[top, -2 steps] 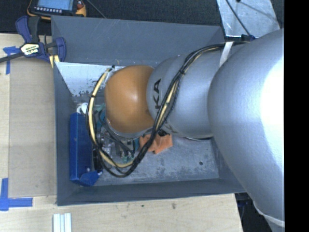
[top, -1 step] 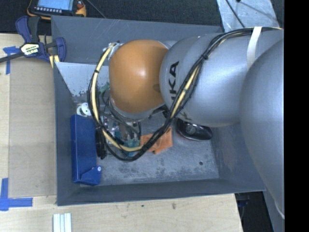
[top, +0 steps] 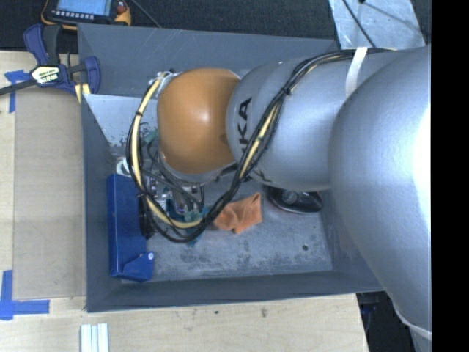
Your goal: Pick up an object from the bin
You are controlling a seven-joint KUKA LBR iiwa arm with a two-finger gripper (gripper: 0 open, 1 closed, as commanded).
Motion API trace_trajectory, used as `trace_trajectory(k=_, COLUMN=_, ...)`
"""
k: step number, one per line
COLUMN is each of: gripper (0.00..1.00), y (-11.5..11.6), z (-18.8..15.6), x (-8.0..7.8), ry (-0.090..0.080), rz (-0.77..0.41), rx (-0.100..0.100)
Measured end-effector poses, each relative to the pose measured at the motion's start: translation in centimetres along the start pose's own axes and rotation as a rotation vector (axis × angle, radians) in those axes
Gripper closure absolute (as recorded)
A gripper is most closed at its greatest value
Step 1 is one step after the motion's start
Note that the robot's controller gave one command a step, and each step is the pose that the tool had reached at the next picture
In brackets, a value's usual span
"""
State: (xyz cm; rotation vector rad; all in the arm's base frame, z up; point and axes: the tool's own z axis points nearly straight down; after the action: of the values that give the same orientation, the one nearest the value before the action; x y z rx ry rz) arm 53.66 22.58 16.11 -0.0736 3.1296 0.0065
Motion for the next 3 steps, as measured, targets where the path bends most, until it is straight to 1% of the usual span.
trace_trajectory(k=1, gripper=1.0, y=-1.7, z=6.1, x=1.5, ry=0.005, rz=-0.037, rx=0.001)
trace_trajectory(k=2, gripper=1.0, y=-1.1, z=3.7, x=1.1, ry=0.003, rz=-0.04, rx=0.001)
trace_trajectory(k=3, gripper=1.0, y=-3.4, z=2.7, x=-2.4, ry=0.012, rz=-0.041, rx=0.002)
